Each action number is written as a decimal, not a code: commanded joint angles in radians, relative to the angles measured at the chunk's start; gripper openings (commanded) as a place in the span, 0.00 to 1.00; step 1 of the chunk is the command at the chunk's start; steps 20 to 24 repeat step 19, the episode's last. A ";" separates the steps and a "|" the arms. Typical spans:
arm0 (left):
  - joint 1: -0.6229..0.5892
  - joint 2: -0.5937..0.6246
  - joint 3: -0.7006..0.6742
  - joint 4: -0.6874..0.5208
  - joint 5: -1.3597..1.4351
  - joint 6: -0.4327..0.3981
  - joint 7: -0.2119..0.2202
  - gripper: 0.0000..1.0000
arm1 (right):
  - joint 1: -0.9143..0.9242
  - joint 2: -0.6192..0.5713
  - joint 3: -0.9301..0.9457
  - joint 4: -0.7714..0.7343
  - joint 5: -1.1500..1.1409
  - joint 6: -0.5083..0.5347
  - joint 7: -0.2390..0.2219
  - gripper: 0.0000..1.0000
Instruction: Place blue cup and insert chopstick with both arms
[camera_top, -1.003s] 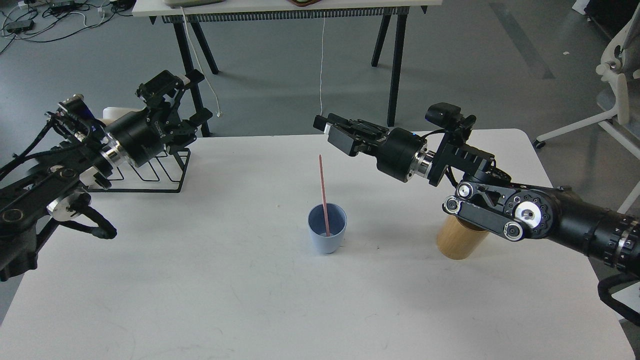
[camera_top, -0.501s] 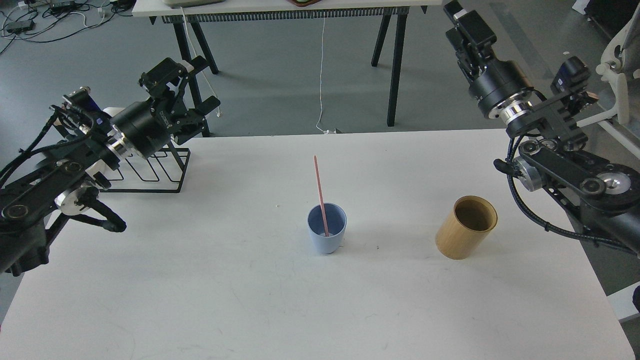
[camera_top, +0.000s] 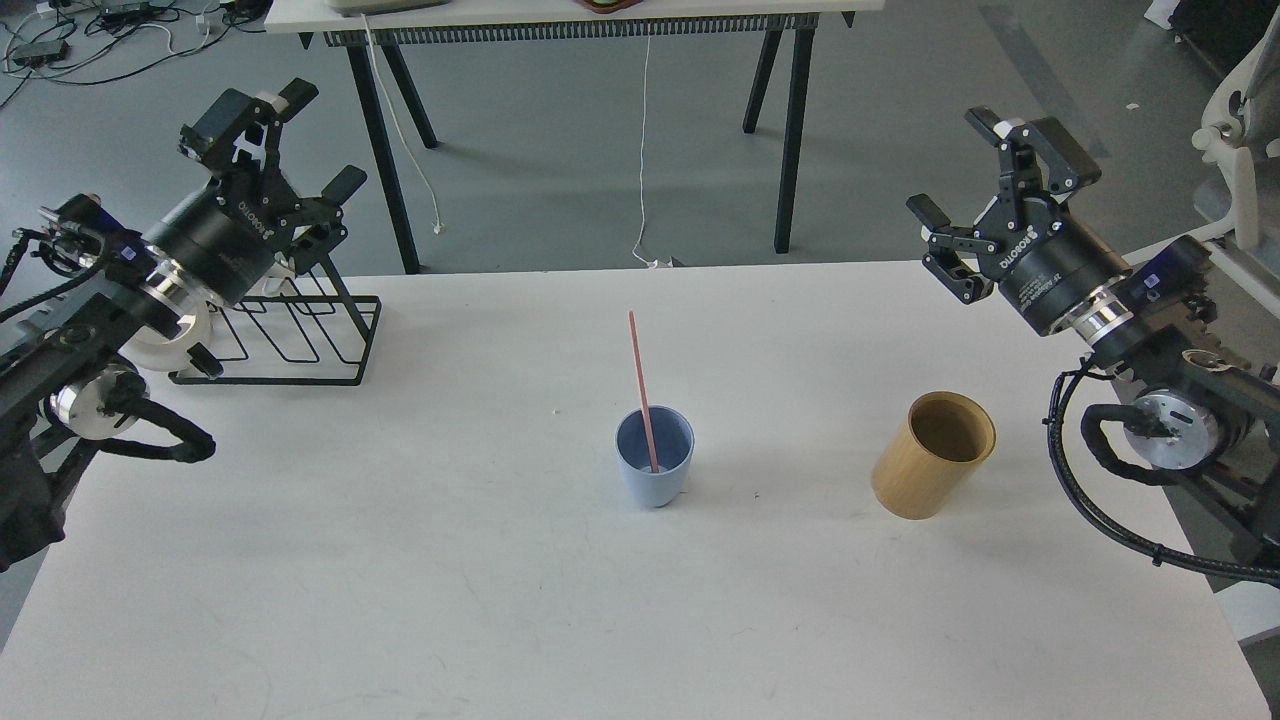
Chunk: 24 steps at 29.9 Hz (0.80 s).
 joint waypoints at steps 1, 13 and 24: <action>0.018 0.000 0.000 -0.001 -0.001 0.000 0.000 0.99 | 0.000 0.010 0.030 -0.011 0.000 -0.002 0.000 0.99; 0.024 -0.012 0.004 -0.001 -0.001 0.000 0.000 0.99 | 0.001 0.060 0.118 -0.008 0.000 -0.048 0.000 0.99; 0.030 -0.014 0.006 -0.001 -0.001 0.000 0.000 0.99 | 0.001 0.062 0.113 -0.003 0.000 -0.077 0.000 0.99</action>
